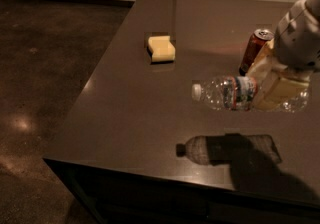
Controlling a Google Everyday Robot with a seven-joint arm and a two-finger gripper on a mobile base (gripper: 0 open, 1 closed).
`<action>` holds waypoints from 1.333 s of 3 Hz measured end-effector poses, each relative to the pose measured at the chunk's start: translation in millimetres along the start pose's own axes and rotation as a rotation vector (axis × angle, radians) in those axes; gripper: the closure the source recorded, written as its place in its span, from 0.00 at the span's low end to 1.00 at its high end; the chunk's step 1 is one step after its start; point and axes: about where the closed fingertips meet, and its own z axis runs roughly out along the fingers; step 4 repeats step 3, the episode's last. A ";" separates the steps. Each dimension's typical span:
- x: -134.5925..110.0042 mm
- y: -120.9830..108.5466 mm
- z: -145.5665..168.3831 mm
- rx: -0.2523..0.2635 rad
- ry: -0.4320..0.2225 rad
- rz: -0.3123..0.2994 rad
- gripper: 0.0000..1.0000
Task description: Pick water bottle
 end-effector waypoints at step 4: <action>-28.4 -25.1 -50.1 0.044 -0.111 -0.018 1.00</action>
Offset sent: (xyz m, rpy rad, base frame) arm 0.0061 0.0098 0.0716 0.1233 0.0155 0.0473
